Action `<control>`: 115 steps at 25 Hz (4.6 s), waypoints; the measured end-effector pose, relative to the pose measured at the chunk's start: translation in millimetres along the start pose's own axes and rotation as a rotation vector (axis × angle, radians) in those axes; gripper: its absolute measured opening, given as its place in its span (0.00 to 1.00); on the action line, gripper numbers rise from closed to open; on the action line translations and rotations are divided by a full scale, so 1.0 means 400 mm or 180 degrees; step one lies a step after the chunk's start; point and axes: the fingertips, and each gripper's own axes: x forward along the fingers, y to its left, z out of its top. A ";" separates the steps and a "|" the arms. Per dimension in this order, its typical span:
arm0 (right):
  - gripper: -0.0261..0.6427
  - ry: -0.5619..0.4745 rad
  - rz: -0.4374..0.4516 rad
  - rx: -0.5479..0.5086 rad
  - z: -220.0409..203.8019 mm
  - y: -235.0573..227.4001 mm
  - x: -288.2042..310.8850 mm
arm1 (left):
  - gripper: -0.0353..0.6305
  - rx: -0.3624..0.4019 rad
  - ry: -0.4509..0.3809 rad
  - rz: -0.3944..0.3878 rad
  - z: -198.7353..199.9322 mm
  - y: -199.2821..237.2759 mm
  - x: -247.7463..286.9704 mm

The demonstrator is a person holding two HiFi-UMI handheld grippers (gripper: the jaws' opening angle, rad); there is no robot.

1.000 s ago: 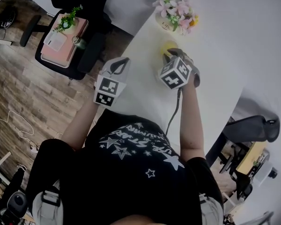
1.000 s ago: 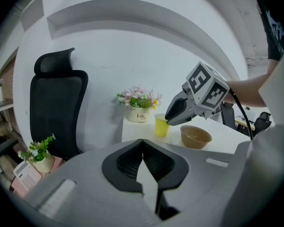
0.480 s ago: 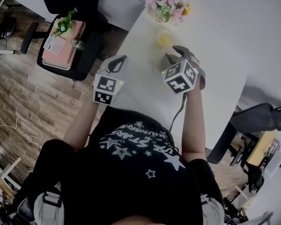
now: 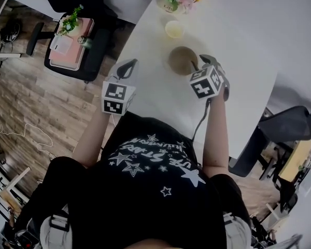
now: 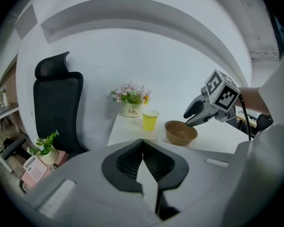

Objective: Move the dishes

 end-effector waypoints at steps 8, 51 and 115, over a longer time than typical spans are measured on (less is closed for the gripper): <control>0.27 0.0010 0.0234 0.0185 -0.021 -0.005 0.045 | 0.07 0.0000 0.0103 0.0209 -0.017 -0.054 -0.034; 0.07 -0.0343 0.0124 0.1637 -0.155 -0.319 0.047 | 0.07 0.0153 0.0127 0.0146 0.066 -0.190 0.107; 0.05 -0.1872 0.0511 0.0204 -0.491 0.384 -0.617 | 0.07 -0.0530 -0.0292 0.1576 -0.333 -0.915 -0.770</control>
